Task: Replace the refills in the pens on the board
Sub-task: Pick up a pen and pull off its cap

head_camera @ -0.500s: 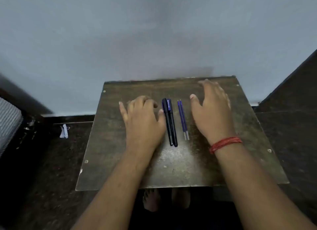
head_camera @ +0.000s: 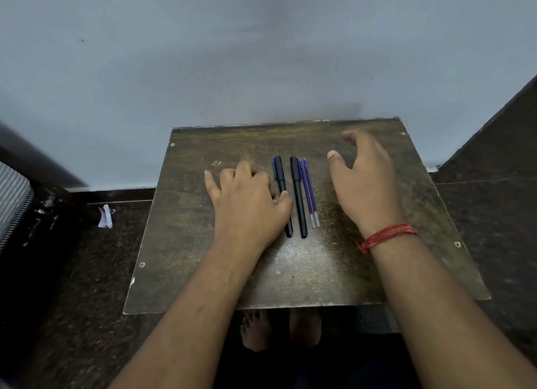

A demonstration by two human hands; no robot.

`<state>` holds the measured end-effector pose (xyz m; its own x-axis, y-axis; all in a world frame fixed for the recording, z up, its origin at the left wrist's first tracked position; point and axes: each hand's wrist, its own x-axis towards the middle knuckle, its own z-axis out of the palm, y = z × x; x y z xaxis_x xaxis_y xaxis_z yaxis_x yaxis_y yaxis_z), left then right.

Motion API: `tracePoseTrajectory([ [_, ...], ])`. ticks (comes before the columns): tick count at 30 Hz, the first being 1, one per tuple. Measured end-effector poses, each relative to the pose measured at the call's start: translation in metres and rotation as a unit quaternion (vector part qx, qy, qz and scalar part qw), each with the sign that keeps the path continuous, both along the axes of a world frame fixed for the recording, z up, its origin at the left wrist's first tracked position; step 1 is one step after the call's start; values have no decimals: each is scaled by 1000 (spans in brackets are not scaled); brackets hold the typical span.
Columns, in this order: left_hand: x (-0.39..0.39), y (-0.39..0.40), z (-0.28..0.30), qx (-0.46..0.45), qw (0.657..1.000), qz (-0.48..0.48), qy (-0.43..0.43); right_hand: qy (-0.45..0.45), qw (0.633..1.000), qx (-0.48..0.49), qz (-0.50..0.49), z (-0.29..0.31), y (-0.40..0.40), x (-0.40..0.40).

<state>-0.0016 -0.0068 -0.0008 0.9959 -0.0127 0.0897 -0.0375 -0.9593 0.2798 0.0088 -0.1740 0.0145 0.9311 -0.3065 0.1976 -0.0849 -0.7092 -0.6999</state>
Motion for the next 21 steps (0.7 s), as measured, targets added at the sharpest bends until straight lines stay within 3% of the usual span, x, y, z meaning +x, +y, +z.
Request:
tracePoseTrajectory([
  [10,0,0,-1,10,1000,27,10,13,1000,3,10,-4,2,2],
  [14,0,2,5,-101,993,18,-63,1,1000,22,22,-3,7,1],
  [17,-5,-5,14,-200,977,-42,-54,12,985,167,52,-1,14,0],
  [21,-9,-9,16,-228,967,-112,-38,20,907,412,78,-2,14,1],
])
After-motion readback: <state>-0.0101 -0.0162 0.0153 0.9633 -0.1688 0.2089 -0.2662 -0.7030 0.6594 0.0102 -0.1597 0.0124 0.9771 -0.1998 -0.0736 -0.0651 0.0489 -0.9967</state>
